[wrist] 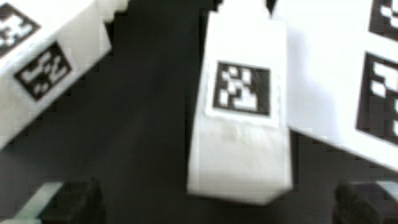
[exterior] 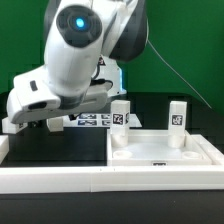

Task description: Assemble square table

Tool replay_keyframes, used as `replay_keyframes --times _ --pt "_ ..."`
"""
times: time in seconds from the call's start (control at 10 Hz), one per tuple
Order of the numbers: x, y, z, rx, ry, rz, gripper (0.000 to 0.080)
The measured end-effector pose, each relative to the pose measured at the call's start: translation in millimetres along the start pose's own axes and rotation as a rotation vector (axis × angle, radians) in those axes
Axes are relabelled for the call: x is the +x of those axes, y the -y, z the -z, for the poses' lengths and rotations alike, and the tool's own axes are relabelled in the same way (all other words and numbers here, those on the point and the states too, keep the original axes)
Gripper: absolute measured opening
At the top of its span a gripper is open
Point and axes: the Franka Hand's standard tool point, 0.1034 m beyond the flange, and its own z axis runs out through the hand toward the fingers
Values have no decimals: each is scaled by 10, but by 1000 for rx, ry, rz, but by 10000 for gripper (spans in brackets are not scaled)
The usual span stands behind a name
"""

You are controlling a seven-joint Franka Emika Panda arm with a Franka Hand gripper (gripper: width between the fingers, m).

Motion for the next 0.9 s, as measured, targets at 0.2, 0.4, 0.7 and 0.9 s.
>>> replay_keyframes --times 0.2,0.4,0.7,0.9 --pt "-11 20 -52 -5 82 -7 649" --pt "34 32 -95 -8 113 -13 649" --pt "47 45 -97 -11 110 -11 528" --pt "54 61 -95 -13 111 -9 392"
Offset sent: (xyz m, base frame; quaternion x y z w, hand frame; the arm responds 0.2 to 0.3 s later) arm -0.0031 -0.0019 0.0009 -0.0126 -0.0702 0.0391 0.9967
